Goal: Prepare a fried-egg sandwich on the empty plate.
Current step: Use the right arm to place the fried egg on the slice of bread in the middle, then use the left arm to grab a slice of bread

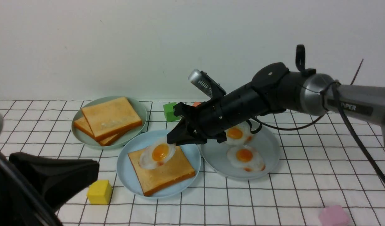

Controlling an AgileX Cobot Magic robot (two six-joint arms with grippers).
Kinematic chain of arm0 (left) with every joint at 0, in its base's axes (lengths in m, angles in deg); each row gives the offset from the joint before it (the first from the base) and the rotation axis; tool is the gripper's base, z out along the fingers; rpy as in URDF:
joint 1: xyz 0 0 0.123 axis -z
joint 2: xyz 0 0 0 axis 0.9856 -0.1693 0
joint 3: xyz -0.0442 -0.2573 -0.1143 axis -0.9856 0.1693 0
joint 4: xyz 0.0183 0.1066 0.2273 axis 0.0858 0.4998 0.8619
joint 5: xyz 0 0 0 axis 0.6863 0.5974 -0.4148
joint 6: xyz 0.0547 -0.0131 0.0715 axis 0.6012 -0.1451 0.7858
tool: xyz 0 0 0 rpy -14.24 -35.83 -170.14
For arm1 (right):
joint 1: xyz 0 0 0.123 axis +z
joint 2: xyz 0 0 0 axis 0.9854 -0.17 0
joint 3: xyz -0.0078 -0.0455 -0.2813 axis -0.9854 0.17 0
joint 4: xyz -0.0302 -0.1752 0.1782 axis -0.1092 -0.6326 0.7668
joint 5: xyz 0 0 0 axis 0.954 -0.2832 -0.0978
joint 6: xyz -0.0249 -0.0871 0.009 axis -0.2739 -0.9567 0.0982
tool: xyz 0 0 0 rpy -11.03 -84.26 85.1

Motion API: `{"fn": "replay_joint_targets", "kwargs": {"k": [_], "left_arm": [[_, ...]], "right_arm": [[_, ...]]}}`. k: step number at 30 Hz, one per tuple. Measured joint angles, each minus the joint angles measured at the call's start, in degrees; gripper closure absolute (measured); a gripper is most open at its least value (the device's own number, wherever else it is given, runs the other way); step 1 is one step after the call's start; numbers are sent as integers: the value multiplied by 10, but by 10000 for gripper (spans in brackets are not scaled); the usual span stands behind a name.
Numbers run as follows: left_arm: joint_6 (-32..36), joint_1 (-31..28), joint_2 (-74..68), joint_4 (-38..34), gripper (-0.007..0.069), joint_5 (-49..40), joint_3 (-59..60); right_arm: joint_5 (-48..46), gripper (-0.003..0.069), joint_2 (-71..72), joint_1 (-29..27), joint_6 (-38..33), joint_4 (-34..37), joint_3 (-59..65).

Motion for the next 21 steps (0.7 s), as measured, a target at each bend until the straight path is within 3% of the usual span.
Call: {"fn": "replay_joint_targets", "kwargs": {"k": [9,14,18,21], "left_arm": [[-35,0,-8,35,636,-21,0],[-42,0,-8,38,634,-21,0],[-53,0,-8,39,634,-25,0],[-83,0,-20,43,634,-30,0]], "right_arm": [[6,555,-29,0,5,-3,0],[8,423,-29,-2,6,-34,0],[-12,248,-9,-25,6,-73,0],[-42,222,38,-52,17,-126,0]]}}
